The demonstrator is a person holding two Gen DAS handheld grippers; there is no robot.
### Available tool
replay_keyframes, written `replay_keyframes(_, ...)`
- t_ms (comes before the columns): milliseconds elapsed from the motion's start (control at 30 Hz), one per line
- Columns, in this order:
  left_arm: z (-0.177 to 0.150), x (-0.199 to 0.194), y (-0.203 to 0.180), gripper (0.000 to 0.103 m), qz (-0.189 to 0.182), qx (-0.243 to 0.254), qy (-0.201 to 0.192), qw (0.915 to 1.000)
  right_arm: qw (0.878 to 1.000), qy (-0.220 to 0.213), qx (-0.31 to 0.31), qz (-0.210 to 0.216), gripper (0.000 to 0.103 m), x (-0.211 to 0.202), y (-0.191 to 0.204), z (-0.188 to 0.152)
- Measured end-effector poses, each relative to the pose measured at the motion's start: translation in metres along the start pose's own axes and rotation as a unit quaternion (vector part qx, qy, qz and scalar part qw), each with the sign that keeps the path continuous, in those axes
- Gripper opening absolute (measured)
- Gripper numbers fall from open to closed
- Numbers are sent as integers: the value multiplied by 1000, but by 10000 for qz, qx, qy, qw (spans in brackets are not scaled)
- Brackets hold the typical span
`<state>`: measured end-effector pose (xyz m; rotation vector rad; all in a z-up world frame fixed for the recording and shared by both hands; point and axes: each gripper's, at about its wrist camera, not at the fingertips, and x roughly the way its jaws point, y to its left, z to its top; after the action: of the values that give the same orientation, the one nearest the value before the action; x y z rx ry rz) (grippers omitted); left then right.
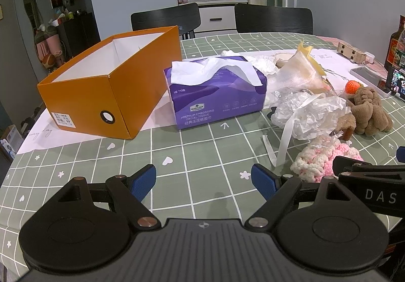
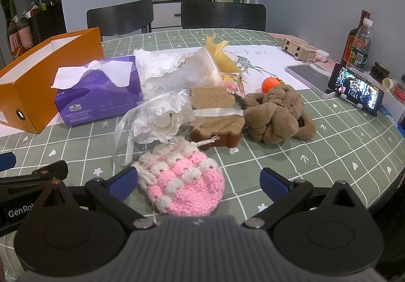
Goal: Organize soft objects
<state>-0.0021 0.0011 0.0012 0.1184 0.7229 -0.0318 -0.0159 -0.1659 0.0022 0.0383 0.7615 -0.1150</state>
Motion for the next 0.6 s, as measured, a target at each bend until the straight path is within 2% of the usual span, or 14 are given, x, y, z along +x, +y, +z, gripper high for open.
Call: replay_keyframes(600,0,0,0,99,5,8,0,10000,10000,-3,31,-17,100,0,1,0)
